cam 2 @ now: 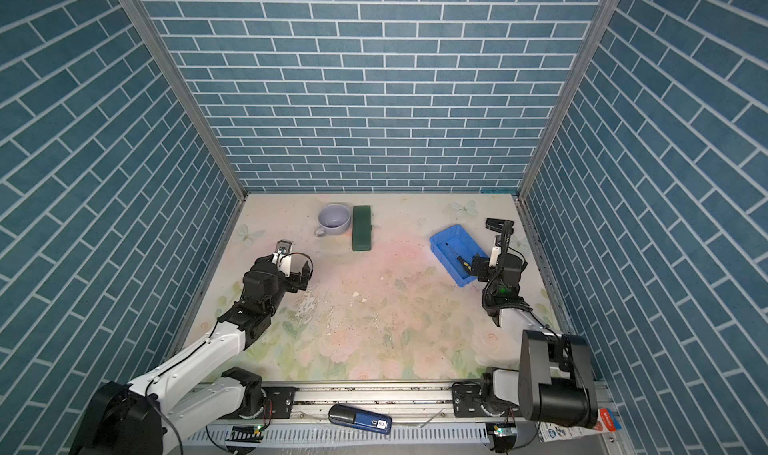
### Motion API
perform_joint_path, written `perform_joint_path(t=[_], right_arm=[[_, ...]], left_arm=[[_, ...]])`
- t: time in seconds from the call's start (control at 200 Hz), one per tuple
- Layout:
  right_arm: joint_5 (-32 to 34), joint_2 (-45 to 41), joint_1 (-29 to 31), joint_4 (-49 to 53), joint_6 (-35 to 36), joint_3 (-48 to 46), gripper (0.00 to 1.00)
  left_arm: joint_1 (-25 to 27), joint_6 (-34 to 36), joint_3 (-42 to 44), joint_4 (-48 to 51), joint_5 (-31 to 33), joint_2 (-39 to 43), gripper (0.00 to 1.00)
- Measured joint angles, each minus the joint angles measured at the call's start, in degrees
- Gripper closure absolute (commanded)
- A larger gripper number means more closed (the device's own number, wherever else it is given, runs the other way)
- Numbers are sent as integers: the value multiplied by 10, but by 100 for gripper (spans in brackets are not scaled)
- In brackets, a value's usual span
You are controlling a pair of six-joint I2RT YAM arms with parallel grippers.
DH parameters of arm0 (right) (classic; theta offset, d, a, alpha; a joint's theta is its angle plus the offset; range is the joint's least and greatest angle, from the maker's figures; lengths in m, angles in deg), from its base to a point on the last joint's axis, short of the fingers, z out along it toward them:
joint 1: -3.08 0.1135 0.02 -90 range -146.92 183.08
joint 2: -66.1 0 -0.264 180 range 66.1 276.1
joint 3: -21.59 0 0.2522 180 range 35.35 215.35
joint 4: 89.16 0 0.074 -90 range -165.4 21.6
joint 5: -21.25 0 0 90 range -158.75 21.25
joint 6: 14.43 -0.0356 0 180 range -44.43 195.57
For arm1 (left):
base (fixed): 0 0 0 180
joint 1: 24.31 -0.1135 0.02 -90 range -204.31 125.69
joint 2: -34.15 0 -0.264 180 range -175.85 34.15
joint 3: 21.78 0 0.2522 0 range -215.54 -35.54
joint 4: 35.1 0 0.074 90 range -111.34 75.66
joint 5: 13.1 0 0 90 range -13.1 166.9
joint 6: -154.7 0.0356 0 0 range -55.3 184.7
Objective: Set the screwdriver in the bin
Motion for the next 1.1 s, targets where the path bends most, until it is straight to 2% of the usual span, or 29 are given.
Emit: perform_joint_path(t=[0.31,0.53,0.72,0.835,1.101], right_arm=[[1,117,-1,-118,-10,-7,1],[0,122,-2,-145,-14,-7,1],[-4,122,-2,-150,-14,-7,1],[-5,122,-2,-150,-14,-7,1],[-4,122,-2,-150,-14,-7,1]], left_arm=[[-45,3,35,-145,-2,-132,0],[-68,27,28,-228,-18,-212,0],[-139,5,14,-292,-69,-276,0],[-159,-11,14,-298,-89,-290,0],[-160,-23,14,-310,-106,-290,0]])
